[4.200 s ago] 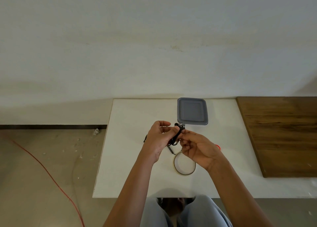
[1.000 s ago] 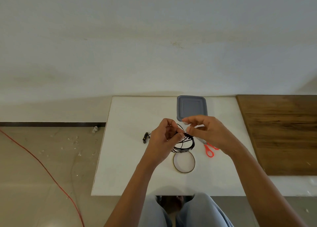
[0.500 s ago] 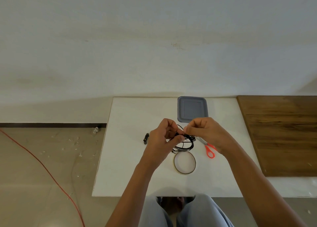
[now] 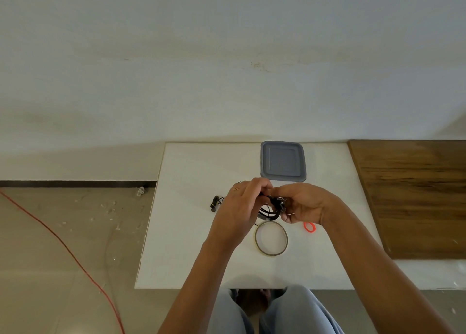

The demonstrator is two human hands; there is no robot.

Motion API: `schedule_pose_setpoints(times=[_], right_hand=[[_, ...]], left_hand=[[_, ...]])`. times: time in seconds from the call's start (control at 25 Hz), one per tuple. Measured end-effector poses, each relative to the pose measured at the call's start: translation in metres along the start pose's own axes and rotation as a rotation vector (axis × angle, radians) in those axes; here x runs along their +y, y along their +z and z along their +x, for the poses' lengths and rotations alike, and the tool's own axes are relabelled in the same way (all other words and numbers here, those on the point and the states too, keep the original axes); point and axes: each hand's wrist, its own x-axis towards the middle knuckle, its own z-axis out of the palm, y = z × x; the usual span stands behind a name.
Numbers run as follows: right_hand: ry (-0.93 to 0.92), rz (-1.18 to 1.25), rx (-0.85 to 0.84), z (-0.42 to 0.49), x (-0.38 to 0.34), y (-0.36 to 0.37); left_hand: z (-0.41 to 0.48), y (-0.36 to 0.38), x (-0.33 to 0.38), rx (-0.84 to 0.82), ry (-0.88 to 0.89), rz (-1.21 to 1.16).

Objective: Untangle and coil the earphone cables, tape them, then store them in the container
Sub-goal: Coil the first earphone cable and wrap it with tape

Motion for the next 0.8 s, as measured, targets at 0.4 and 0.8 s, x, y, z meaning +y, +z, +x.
schedule_pose_setpoints(times=[0.4,0.8], right_hand=[[0.162,0.081,-0.101,0.008,-0.004,0.003],[-0.395,0.120,-0.052,0.009,0.019,0.004]], left_hand=[[-0.005,0.007,-0.006,0.000,-0.062,-0.023],[0.005,0.004,0.000,0.176,-0.458,-0.307]])
